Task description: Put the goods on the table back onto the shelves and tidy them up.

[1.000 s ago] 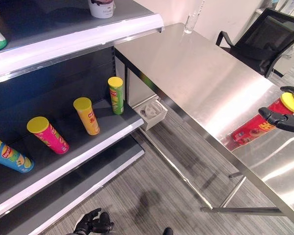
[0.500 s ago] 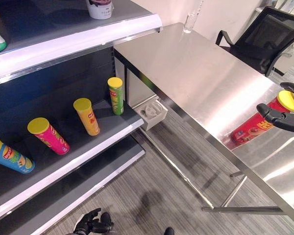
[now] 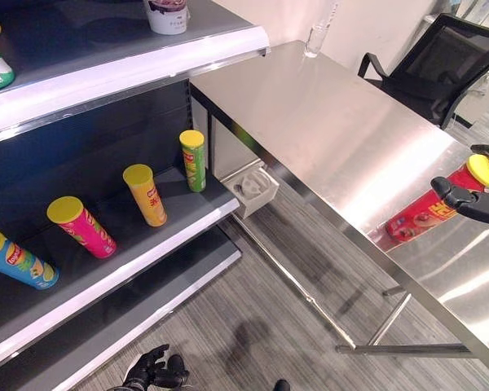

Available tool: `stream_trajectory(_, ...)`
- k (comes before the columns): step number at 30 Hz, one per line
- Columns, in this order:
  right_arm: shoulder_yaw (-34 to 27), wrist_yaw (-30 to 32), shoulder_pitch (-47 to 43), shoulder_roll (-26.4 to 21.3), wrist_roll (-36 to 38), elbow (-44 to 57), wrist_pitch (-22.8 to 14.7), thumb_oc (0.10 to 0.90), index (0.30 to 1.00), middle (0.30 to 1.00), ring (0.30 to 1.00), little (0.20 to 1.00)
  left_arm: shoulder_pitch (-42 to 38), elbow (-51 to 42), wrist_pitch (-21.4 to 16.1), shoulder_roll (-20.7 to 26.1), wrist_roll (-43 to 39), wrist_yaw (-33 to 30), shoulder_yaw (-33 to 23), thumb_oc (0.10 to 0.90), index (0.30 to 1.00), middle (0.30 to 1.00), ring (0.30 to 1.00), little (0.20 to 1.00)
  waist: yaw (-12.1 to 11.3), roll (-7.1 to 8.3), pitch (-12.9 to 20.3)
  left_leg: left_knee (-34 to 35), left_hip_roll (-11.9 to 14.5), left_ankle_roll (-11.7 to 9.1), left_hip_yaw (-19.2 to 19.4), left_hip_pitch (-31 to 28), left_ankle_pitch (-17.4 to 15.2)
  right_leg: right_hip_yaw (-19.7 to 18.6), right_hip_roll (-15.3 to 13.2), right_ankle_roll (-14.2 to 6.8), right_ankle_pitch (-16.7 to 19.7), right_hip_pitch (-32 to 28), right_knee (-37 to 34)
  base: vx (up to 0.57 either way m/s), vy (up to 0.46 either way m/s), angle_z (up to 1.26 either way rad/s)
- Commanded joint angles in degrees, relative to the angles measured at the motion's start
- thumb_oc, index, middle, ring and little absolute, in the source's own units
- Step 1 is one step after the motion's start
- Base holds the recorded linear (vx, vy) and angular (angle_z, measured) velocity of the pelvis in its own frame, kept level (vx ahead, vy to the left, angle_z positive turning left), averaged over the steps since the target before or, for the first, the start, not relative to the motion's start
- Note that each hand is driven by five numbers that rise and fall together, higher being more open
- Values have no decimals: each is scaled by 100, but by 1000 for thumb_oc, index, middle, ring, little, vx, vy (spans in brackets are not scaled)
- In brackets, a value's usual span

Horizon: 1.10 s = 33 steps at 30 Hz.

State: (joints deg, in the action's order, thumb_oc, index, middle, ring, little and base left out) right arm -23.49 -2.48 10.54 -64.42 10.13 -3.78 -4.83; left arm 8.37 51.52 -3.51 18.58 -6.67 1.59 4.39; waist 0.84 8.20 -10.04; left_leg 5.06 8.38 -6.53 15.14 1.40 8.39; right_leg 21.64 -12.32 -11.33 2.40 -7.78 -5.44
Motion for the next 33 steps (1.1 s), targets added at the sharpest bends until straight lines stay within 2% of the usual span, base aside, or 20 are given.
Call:
stream_trajectory(1, -367, -109, 53, -591, 165, -42, -26, 400, 300, 300, 300, 300, -282, -4, -137, 146, 97, -22, 16, 800, 900, 900, 900, 900, -115, 70, 125, -6, 52, -90, -293, -360, -798, -294, 141, 8, -218, 225, 44, 0, 0, 0)
stream_trajectory(14, -580, 28, 89, -596, -76, -55, 46, 400, 300, 300, 300, 300, -270, 31, -105, 142, 41, -67, -53, 800, 900, 900, 900, 900, -112, 86, 161, -6, 68, -86, -283, -388, -812, -280, 139, 17, -225, 196, 44, 0, 0, 0)
stream_trajectory(22, -834, 428, -78, -495, -376, -108, 45, 400, 300, 300, 300, 300, -259, 66, -70, 106, 52, -110, -73, 800, 900, 900, 900, 900, -112, 63, 199, -6, 61, -80, -309, -413, -821, -250, 144, 23, -239, 159, 44, 0, 0, 0)
stream_trajectory(28, -1227, 918, -259, -698, -555, -281, -6, 400, 300, 300, 300, 300, -267, 107, -69, 84, 75, -178, -52, 800, 900, 900, 900, 900, -117, 87, 242, -6, 59, -81, -321, -436, -841, -245, 159, 21, -253, 129, 44, 0, 0, 0)
stream_trajectory(33, -1374, 1092, -268, -718, -700, -257, -11, 400, 300, 300, 300, 300, -264, 115, -63, 76, 65, -211, -51, 800, 900, 900, 900, 900, -113, 81, 267, -6, 58, -74, -325, -453, -854, -255, 160, 23, -257, 111, 44, 0, 0, 0)
